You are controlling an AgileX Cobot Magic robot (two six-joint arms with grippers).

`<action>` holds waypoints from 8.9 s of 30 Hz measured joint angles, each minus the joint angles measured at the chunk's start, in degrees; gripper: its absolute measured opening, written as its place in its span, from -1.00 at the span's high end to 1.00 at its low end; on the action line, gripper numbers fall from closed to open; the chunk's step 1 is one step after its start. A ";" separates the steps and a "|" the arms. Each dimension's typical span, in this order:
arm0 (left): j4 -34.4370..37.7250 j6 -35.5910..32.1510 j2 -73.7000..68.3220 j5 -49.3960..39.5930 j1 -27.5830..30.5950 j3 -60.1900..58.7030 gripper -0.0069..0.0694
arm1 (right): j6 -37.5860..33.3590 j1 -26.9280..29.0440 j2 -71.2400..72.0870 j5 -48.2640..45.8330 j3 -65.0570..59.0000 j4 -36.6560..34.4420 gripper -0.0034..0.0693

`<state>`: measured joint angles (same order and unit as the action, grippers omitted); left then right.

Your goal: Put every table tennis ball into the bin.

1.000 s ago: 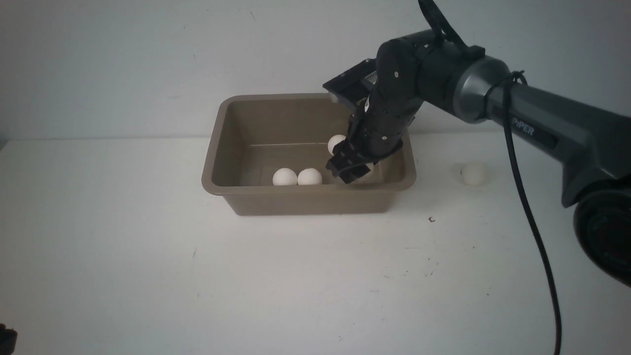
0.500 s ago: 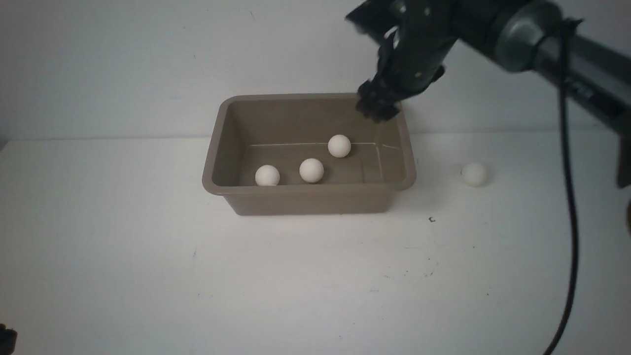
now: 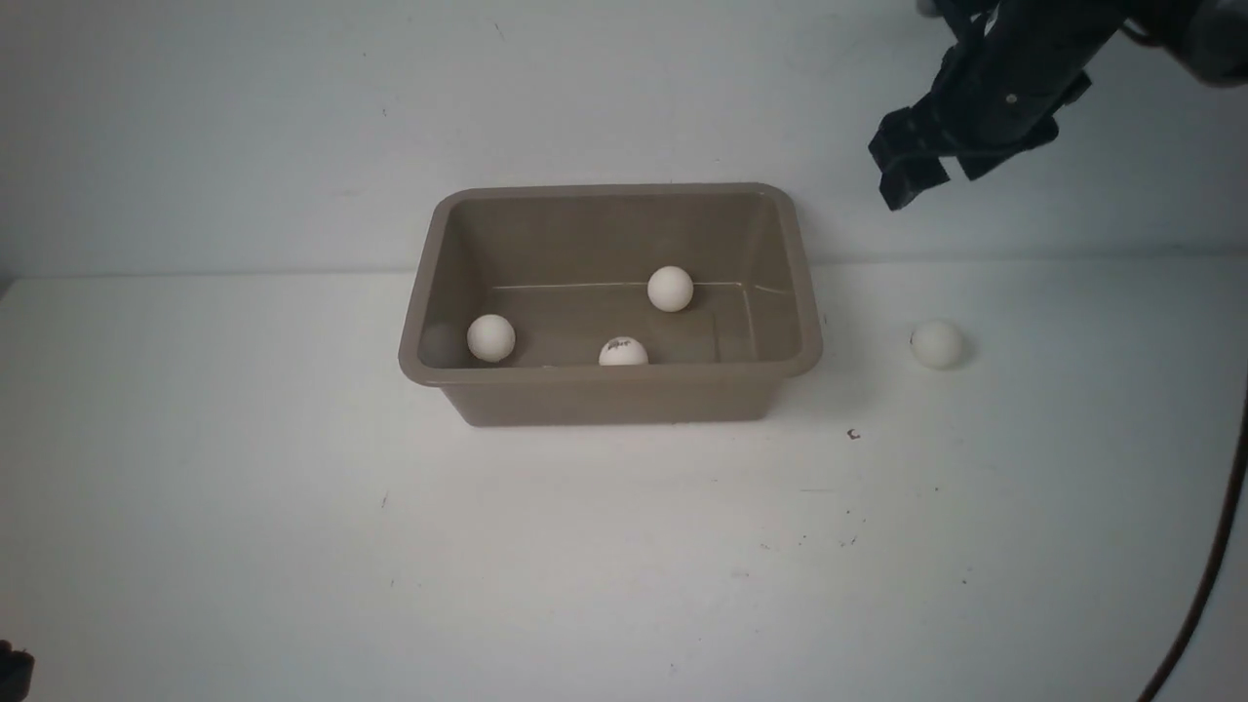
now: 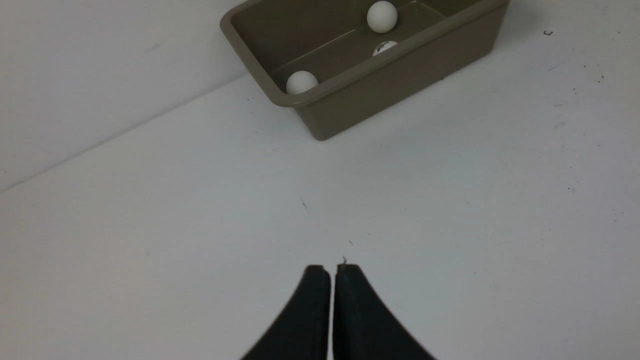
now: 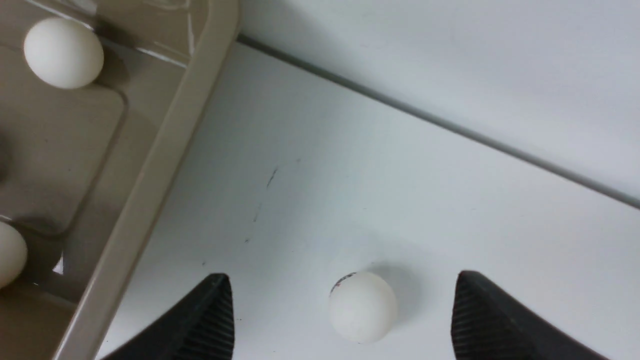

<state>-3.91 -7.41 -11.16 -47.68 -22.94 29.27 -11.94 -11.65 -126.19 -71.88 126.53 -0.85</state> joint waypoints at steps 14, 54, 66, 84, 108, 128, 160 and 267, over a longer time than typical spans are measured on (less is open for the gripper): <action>0.00 0.00 0.00 0.00 0.00 0.00 0.83 | 0.33 0.00 -8.29 0.17 -0.10 2.14 -0.55; 0.00 0.00 0.00 -0.05 0.00 0.00 0.83 | 0.83 7.05 16.94 0.19 -13.74 -3.85 -0.42; 0.00 0.00 0.00 0.05 0.00 0.00 0.83 | -1.12 6.87 17.23 15.63 -31.45 -5.90 -0.42; 0.00 0.00 0.00 0.10 0.00 0.00 0.83 | -3.74 6.87 5.60 21.49 -31.71 -6.25 -0.36; 0.00 0.00 0.00 0.16 0.00 0.00 0.83 | -1.41 3.34 0.46 22.21 -25.68 -2.49 -0.36; 0.00 0.00 0.00 0.16 0.00 0.00 0.83 | -0.23 3.40 -3.91 16.63 -21.76 0.07 -0.36; 0.00 0.00 0.00 0.20 0.00 0.00 0.83 | -3.32 -3.25 5.57 13.44 -13.37 -3.50 -0.08; 9.69 -1.99 0.00 -1.33 0.00 -0.68 0.83 | 11.94 -4.69 105.81 40.38 -100.03 16.11 0.95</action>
<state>5.78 -9.39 -11.16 -49.02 -22.94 28.58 0.00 -16.34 -20.38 -31.49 26.51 15.26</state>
